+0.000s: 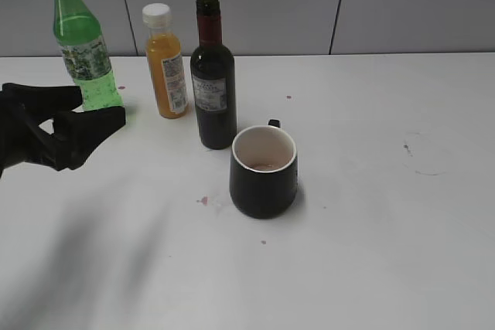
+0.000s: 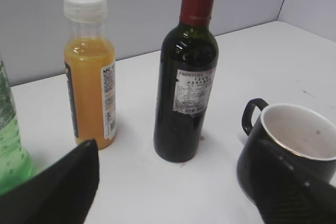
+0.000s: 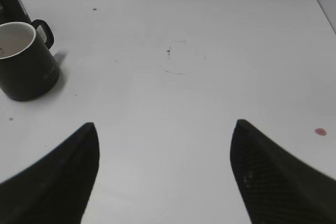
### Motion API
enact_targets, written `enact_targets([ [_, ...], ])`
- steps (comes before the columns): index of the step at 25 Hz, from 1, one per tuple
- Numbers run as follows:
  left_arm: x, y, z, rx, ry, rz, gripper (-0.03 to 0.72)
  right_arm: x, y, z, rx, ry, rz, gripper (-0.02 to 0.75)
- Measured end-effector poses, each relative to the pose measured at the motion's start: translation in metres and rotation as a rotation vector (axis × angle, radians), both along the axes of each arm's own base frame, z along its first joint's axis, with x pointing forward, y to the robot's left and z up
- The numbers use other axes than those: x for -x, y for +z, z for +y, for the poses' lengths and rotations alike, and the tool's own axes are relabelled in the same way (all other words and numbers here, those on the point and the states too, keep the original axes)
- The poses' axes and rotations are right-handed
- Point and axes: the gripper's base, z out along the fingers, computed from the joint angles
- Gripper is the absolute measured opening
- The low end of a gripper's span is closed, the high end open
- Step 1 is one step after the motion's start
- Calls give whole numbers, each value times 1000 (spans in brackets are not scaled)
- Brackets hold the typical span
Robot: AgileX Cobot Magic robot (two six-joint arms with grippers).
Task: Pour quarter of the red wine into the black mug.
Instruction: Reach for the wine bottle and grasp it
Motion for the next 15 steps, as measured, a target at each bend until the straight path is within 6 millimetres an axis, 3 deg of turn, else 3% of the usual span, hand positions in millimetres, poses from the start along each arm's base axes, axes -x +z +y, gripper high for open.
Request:
enact_targets([
  [9, -32, -18, -31, -85, -91, -20, 692, 0, 0, 0, 1, 0, 0, 591],
  [15, -51, -29, -47, -84, -43, -17, 692, 0, 0, 0, 1, 0, 0, 591],
])
